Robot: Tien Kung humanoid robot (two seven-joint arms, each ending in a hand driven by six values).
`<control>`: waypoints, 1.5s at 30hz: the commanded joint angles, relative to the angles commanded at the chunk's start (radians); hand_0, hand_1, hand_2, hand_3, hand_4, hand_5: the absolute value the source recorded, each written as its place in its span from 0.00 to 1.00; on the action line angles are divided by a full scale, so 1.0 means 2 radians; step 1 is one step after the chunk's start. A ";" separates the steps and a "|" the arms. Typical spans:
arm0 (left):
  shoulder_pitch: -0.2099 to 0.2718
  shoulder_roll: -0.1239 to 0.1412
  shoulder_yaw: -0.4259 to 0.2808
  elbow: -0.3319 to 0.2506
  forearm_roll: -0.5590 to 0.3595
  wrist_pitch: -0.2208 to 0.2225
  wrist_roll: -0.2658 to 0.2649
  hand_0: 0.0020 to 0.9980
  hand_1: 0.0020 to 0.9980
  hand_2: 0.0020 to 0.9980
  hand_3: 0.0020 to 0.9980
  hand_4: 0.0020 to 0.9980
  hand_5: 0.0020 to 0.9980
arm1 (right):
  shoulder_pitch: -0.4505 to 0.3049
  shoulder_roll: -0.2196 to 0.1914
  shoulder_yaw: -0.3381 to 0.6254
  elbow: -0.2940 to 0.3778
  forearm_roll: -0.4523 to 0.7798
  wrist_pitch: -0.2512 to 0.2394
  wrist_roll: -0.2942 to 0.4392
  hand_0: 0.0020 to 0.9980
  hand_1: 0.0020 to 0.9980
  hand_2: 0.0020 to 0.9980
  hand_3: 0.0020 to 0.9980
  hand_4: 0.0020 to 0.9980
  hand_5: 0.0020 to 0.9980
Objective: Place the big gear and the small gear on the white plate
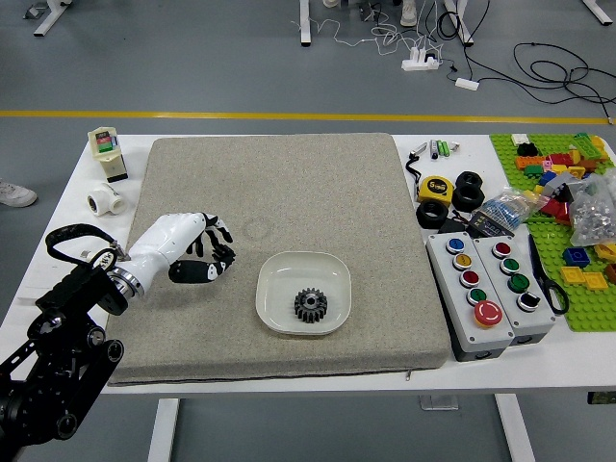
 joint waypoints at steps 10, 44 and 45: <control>-0.006 0.004 0.051 -0.057 0.000 0.042 -0.010 0.25 0.32 0.41 0.55 0.56 0.05 | 0.001 0.000 -0.001 0.000 0.001 0.000 0.000 0.60 0.61 0.70 0.55 0.76 0.66; -0.056 -0.027 0.134 0.030 0.000 0.127 -0.008 0.68 0.80 0.92 0.79 0.95 0.23 | -0.001 -0.001 -0.009 0.000 0.004 -0.001 0.000 0.60 0.61 0.70 0.55 0.76 0.66; -0.054 -0.027 0.129 0.028 0.000 0.134 -0.008 0.74 0.84 0.94 0.80 0.95 0.24 | -0.001 -0.001 -0.009 0.000 0.004 -0.001 0.000 0.60 0.61 0.70 0.55 0.76 0.66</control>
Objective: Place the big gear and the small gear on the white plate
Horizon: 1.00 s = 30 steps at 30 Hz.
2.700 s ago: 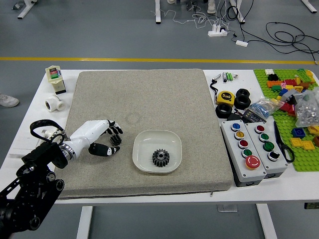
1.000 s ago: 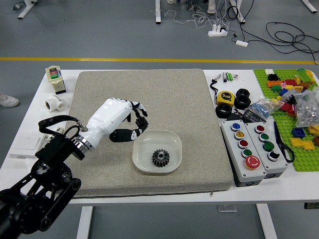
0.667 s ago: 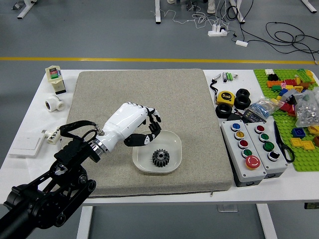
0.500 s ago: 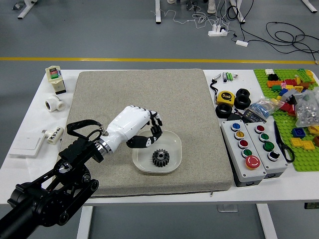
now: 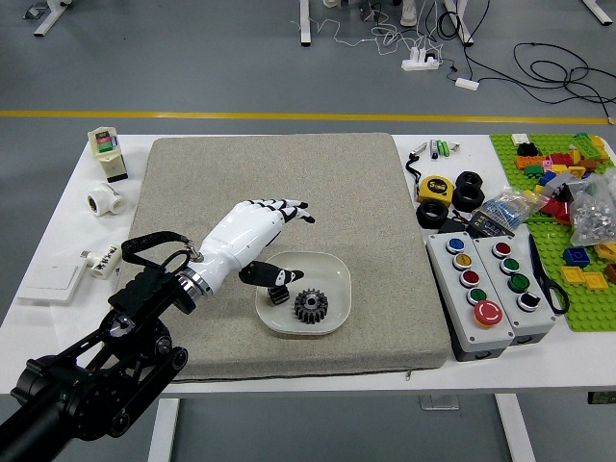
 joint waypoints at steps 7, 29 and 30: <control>0.018 -0.004 -0.076 -0.011 0.000 0.049 0.002 0.79 0.86 0.95 0.77 0.89 0.24 | -0.002 0.000 0.000 0.000 0.001 0.000 0.001 0.60 0.61 0.70 0.55 0.76 0.66; 0.114 -0.020 -0.272 -0.028 -0.187 -0.013 0.030 0.63 0.66 0.77 0.61 0.72 0.29 | -0.004 0.002 0.012 0.000 -0.007 0.000 0.001 0.60 0.61 0.70 0.55 0.76 0.66; 0.117 -0.021 -0.274 -0.030 -0.186 -0.014 0.030 0.62 0.66 0.77 0.61 0.72 0.30 | -0.004 0.002 0.012 0.000 -0.007 0.000 0.001 0.61 0.61 0.70 0.55 0.76 0.66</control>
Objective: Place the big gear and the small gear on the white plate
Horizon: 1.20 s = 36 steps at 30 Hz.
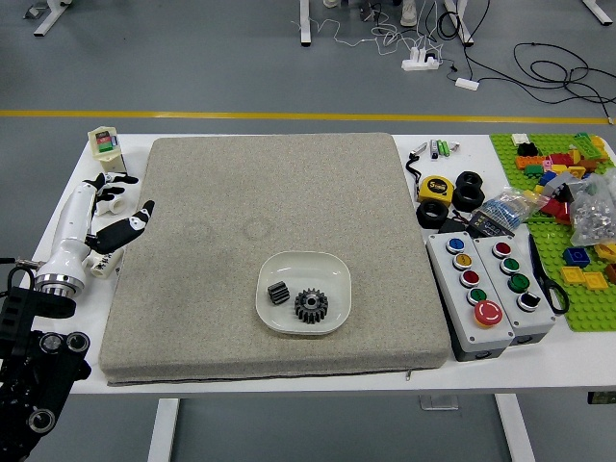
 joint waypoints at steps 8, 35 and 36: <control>0.003 0.001 -0.004 -0.001 0.015 -0.012 0.004 0.62 0.66 0.76 0.61 0.71 0.31 | 0.002 0.000 0.001 0.000 -0.001 0.000 0.001 0.60 0.61 0.70 0.55 0.76 0.66; 0.003 0.000 -0.012 0.010 0.076 -0.020 0.008 0.62 0.66 0.77 0.61 0.71 0.34 | 0.002 0.000 0.000 0.000 -0.001 0.001 -0.001 0.60 0.61 0.70 0.55 0.75 0.66; 0.003 0.000 -0.012 0.010 0.078 -0.020 0.008 0.62 0.66 0.77 0.61 0.71 0.34 | 0.002 0.000 0.000 0.000 -0.001 0.001 -0.001 0.61 0.61 0.70 0.55 0.75 0.65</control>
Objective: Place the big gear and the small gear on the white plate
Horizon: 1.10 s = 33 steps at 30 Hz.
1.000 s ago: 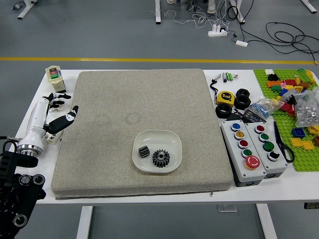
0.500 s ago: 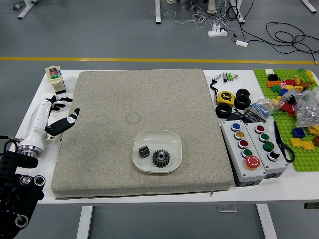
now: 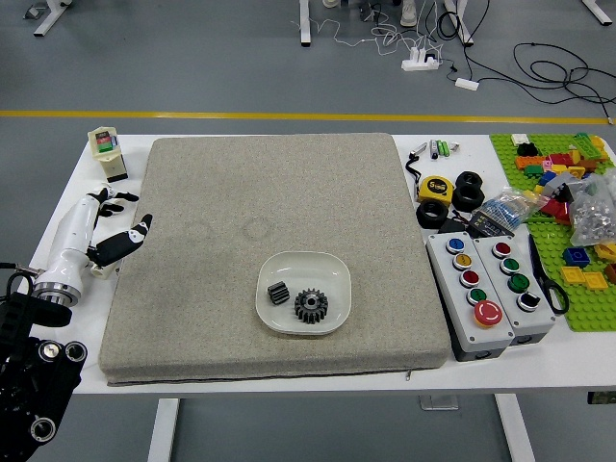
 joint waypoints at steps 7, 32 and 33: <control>0.002 0.000 0.003 0.002 0.011 -0.001 -0.001 0.62 0.66 0.77 0.60 0.71 0.33 | -0.002 0.001 -0.001 0.000 0.000 -0.001 0.000 0.61 0.61 0.70 0.55 0.75 0.65; 0.009 0.001 0.006 0.001 0.014 -0.004 -0.003 0.62 0.66 0.77 0.60 0.71 0.33 | -0.004 0.000 -0.007 0.000 0.007 -0.002 0.002 0.60 0.61 0.70 0.55 0.74 0.65; 0.009 0.001 0.006 0.001 0.013 -0.004 -0.003 0.62 0.66 0.77 0.60 0.71 0.33 | -0.004 0.000 -0.007 0.000 0.008 -0.002 0.002 0.60 0.61 0.70 0.55 0.74 0.65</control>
